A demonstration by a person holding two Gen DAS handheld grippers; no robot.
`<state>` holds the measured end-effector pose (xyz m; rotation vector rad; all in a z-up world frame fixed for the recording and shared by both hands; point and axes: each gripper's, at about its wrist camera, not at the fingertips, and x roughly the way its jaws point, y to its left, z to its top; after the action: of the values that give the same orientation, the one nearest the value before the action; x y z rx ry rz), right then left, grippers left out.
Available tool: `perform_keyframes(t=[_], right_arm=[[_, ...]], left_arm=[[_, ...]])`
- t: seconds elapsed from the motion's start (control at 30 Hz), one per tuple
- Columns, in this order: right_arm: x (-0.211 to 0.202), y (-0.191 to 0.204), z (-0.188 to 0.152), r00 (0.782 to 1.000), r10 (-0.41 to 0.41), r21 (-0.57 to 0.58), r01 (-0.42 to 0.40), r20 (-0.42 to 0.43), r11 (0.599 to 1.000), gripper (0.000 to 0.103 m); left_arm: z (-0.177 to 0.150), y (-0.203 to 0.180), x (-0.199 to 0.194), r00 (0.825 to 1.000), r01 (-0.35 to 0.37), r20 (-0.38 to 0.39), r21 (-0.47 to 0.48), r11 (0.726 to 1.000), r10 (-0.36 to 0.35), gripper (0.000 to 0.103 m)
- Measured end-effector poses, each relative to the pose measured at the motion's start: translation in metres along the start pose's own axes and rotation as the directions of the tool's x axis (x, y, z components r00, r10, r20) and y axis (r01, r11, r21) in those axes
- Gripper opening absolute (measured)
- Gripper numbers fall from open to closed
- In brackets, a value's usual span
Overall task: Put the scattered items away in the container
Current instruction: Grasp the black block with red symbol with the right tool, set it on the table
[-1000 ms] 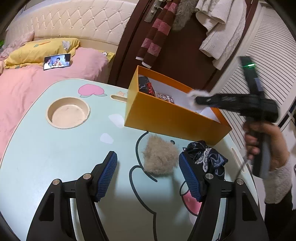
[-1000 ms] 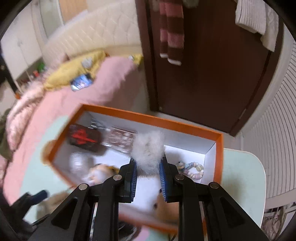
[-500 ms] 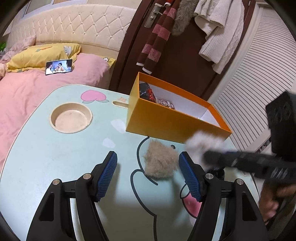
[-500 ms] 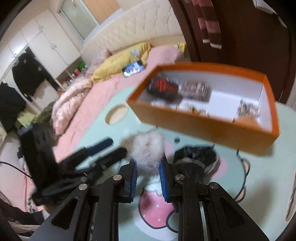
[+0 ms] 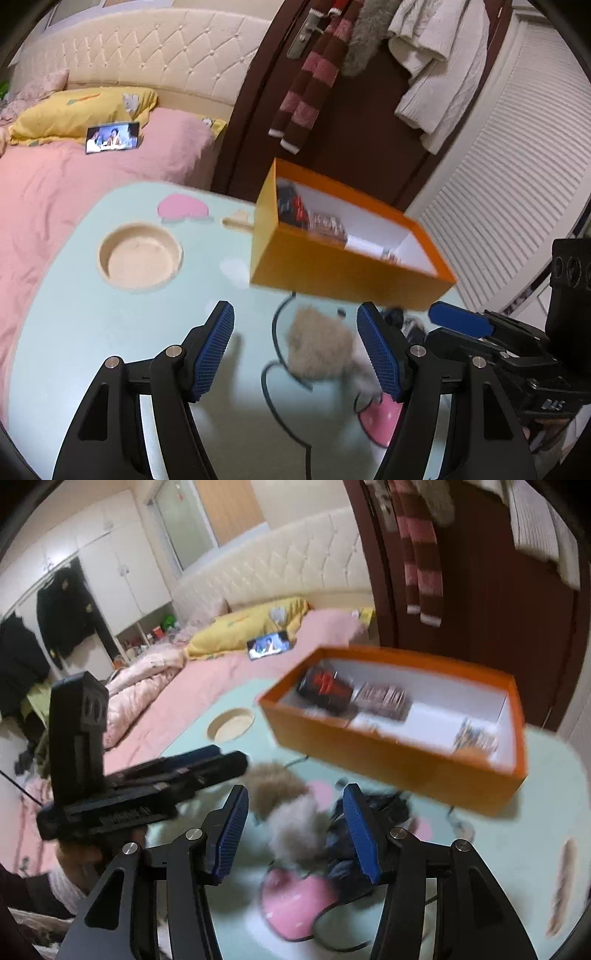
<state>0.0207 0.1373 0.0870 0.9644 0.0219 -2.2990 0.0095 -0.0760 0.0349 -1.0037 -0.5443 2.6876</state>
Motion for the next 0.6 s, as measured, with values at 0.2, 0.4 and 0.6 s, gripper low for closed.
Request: perform_keyframes(t=[0.2, 0.4, 0.6], right_arm=[[0.017, -0.020, 0.071, 0.999, 0.027, -0.178, -0.032, -0.028, 0.983, 0.053], [0.080, -0.027, 0.114, 0.975, 0.074, -0.340, -0.144, -0.211, 0.929, 0.053], [0.138, -0.028, 0.121, 0.943, 0.055, -0.452, -0.207, -0.327, 0.868, 0.053]], left_arm=[[0.013, 0.015, 0.001, 1.000, 0.003, 0.018, -0.051, 0.999, -0.002, 0.069], [-0.005, 0.030, 0.004, 0.998, 0.069, 0.022, -0.131, 0.989, -0.067, 0.069], [-0.012, 0.040, 0.003, 0.996, 0.090, 0.032, -0.178, 0.980, -0.086, 0.069]])
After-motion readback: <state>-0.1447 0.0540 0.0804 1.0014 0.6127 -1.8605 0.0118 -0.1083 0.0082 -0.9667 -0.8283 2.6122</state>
